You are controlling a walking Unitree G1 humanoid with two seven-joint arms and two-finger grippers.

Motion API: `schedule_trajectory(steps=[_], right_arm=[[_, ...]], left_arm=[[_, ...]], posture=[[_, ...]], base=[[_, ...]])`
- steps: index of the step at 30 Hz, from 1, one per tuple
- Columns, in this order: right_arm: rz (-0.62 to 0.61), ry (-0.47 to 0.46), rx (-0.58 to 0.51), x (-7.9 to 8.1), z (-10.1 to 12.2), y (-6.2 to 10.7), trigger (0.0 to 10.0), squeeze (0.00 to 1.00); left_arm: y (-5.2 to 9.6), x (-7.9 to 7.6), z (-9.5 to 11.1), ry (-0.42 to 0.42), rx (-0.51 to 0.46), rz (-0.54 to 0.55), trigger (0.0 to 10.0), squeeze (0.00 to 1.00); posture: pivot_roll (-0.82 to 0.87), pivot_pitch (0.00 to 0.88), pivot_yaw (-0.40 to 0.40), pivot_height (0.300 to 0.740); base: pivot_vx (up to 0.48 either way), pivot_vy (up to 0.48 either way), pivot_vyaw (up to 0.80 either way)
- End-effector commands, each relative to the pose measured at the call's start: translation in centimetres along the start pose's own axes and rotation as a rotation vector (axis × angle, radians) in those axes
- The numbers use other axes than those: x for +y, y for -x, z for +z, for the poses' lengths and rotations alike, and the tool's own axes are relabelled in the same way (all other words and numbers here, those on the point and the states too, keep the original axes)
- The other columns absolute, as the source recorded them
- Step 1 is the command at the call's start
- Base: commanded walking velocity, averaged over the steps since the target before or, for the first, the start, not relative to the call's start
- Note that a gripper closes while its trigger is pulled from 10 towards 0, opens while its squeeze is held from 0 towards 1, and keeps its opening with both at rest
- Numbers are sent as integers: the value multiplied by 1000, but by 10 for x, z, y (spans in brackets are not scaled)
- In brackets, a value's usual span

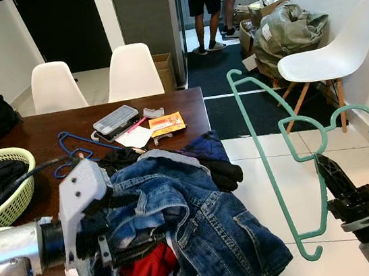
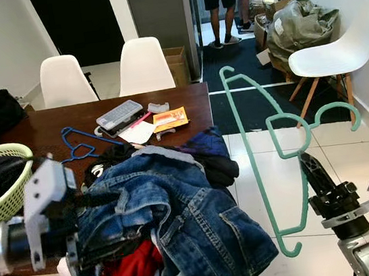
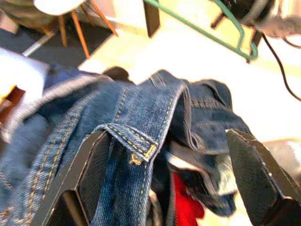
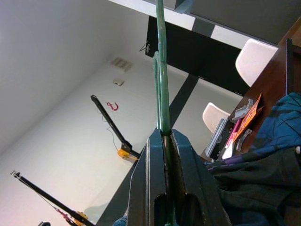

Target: Hang hanger

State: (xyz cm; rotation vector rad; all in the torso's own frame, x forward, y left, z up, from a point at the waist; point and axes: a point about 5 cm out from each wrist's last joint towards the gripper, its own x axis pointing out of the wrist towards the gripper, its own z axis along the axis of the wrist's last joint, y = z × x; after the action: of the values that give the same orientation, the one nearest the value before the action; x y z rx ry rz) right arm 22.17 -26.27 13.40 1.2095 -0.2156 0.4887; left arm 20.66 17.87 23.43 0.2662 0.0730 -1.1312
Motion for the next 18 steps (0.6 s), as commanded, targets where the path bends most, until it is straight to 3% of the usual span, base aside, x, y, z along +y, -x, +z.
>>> schedule_trajectory(steps=[1, 5, 7, 9, 11, 14, 15, 16, 17, 18], right_arm=[[13, -20, -5, 0, 0, -1, 10000, 0], [14, -22, -5, 0, 0, -1, 10000, 0], [14, -23, -3, 0, 0, -1, 10000, 0], [13, -23, -3, 0, 0, -1, 10000, 0], [13, -23, -1, 0, 0, -1, 10000, 0], [13, -23, 0, 0, 0, -1, 10000, 0], [12, -23, 0, 0, 0, -1, 10000, 0], [12, -23, 0, 0, 0, -1, 10000, 0], [11, -22, 1, 0, 1, 0, 10000, 0], [11, -22, 1, 0, 1, 0, 10000, 0]], left_arm=[[2, 2, 1, 5, -6, 19, 10000, 0], [6, 12, -4, 6, 31, 98, 10000, 0], [15, 36, -9, -9, 88, 290, 10000, 0], [18, 44, -10, -13, 102, 353, 10000, 0], [36, 73, -9, -33, 116, 609, 10000, 0], [43, 84, -7, -39, 117, 705, 10000, 0], [56, 96, -4, -65, 107, 841, 10000, 0], [56, 96, -4, -65, 107, 841, 10000, 0], [74, 109, 1, -97, 75, 1028, 10000, 0], [74, 109, 1, -97, 75, 1028, 10000, 0]], posture=[[-114, 0, 48, 740], [-113, 0, 46, 740], [-113, 0, 44, 740], [-113, 0, 43, 740], [-113, 0, 43, 740], [-113, 0, 43, 740], [-116, 0, 44, 740], [-116, 0, 44, 740], [-118, 0, 46, 740], [-118, 0, 46, 740]], base=[[0, 0, 0], [0, 0, 0], [0, 0, 0], [0, 0, 0], [0, 0, 0], [0, 0, 0], [0, 0, 0], [0, 0, 0], [0, 0, 0], [0, 0, 0]])
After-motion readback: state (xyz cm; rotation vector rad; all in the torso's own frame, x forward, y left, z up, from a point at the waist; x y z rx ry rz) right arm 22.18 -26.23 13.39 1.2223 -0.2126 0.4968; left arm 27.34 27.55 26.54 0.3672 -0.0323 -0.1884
